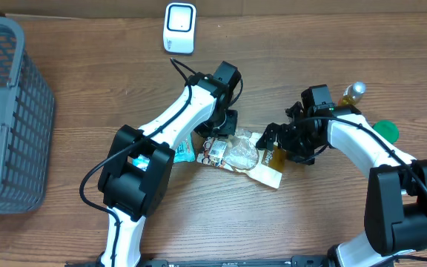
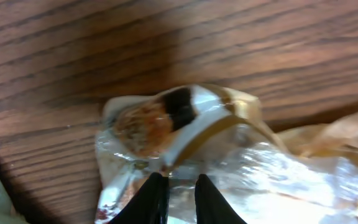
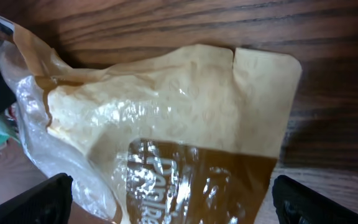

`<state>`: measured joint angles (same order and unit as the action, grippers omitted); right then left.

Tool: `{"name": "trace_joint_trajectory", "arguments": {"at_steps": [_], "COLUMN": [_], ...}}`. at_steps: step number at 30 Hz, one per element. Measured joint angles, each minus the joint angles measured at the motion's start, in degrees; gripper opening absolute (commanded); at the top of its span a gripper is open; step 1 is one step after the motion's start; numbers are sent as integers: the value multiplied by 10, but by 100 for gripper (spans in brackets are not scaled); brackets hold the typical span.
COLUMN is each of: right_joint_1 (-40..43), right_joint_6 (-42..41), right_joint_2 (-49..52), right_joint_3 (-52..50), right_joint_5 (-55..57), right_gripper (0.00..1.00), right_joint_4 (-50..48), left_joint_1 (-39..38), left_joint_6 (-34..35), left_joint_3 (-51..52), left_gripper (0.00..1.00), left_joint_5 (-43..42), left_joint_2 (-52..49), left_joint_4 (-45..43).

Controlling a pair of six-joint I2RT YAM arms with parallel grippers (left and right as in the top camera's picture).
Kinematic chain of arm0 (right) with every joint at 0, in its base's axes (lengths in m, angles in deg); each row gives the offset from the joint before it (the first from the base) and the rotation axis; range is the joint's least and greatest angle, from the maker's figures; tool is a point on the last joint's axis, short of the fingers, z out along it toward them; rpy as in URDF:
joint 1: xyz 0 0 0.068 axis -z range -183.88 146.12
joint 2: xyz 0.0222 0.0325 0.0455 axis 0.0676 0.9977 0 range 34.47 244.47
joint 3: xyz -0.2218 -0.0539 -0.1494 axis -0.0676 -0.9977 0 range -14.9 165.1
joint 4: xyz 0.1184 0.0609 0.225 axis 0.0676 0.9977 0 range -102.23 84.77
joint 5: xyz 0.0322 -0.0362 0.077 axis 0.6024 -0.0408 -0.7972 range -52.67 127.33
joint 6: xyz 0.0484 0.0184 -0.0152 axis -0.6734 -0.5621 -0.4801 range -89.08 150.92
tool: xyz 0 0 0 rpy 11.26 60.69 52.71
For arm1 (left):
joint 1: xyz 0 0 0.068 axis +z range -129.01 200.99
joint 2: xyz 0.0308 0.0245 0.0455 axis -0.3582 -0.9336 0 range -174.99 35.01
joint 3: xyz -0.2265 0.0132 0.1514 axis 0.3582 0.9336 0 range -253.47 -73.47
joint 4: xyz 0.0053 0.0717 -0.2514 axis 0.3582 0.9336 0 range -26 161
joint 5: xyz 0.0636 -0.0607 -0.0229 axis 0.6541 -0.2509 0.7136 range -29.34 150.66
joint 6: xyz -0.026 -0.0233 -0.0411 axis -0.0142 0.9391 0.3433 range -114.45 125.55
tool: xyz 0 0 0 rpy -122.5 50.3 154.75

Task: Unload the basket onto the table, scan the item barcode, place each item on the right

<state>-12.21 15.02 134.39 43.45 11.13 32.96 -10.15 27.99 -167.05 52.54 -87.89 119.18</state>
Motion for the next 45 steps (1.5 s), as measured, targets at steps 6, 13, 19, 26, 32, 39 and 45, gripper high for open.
{"name": "trace_joint_trajectory", "arguments": {"at_steps": [6, 13, 19, 26, 32, 39, 45], "right_joint_1": [0, 0, 1, 1, 1, 1, 1], "right_joint_6": [-15, -46, -91, -104, -112, -111, -110], "right_joint_2": [0, 0, -5, -4, -3, -3, -2], "right_joint_3": [-18, -52, -89, -121, -130, -130, -130], "right_joint_5": [-21, -71, -121, -164, -167, -177, -204], "right_gripper": [100, 100, 99, 79, 66, 67, 57], "right_joint_4": [-39, -91, -180, -244, -254, -280, -303], "left_joint_1": [0, 2, 2, 2, 2, 2, 2], "left_joint_6": [11, 13, 13, 13, 13, 14, 14], "left_joint_3": [18, 28, 29, 30, 32, 32, 33], "left_gripper": [22, 22, 22, 23, 23, 23, 23], "left_joint_5": [10, 19, 22, 24, 24, 26, 26], "left_joint_2": [0, 0, 0, 0, 0, 0, 0], "left_joint_4": [-21, -21, -21, -21, -21, -21, -21]}}
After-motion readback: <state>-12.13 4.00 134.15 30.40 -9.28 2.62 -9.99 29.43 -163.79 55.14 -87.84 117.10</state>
